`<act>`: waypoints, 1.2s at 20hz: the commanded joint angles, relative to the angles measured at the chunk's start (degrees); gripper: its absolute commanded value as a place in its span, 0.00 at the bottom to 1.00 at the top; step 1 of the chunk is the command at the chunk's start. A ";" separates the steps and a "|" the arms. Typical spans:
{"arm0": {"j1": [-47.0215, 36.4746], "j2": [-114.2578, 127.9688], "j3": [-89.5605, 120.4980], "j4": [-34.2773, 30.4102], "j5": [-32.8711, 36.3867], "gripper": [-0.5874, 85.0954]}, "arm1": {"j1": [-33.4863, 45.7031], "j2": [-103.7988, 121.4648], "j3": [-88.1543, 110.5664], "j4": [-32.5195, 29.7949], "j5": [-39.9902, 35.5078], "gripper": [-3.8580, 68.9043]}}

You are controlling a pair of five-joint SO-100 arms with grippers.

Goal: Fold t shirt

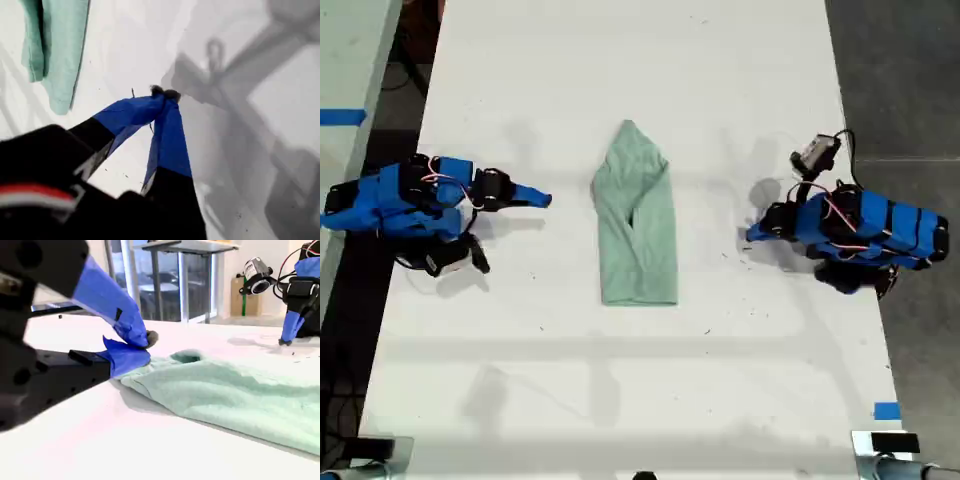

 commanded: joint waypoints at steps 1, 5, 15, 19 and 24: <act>-0.88 0.53 0.26 0.62 -1.05 0.00 | -1.76 0.44 0.62 -10.28 -0.09 0.03; -0.97 0.53 0.09 0.62 -0.88 0.00 | -2.02 0.44 0.35 -9.84 0.26 0.03; 4.48 -28.56 -17.75 -4.57 -4.75 0.00 | -4.83 -18.72 -13.36 -10.11 5.36 0.04; 16.96 -81.12 -54.32 -3.08 -14.41 0.00 | -17.40 -63.72 -47.37 -12.66 9.05 0.03; 21.27 -109.95 -80.24 6.24 -17.75 0.22 | -24.26 -98.35 -77.61 -9.84 5.80 0.51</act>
